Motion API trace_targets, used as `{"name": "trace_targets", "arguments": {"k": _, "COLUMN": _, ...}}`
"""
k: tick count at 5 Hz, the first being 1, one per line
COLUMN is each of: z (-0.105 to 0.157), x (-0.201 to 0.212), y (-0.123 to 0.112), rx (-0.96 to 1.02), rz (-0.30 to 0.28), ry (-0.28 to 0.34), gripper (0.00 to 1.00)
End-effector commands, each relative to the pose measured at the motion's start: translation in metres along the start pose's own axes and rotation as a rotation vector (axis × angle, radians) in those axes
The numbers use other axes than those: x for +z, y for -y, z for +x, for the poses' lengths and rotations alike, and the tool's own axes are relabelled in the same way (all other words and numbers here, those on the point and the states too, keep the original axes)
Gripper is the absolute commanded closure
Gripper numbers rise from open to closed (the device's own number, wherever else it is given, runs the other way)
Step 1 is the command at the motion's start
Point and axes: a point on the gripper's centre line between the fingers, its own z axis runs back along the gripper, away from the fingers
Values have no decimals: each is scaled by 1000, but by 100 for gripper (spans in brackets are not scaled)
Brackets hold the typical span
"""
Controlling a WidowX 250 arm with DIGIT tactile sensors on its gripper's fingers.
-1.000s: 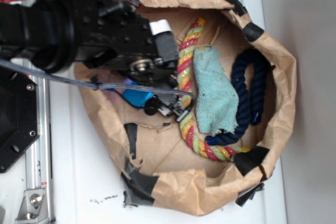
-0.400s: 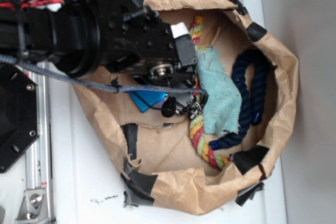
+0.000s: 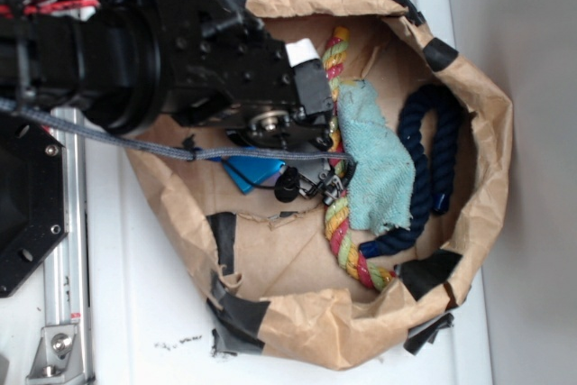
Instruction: Grab the blue block.
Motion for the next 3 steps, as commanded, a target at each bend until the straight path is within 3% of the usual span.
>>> {"name": "trace_targets", "arguments": {"k": 1, "z": 20, "x": 86, "y": 6, "rx": -174, "rz": -63, "ry": 138, "gripper": 100}}
{"name": "trace_targets", "arguments": {"k": 2, "z": 33, "x": 135, "y": 23, "rx": -249, "rz": -8, "ry": 162, "gripper": 100}}
{"name": "trace_targets", "arguments": {"k": 3, "z": 39, "x": 142, "y": 22, "rx": -307, "rz": -32, "ry": 122, "gripper": 100}}
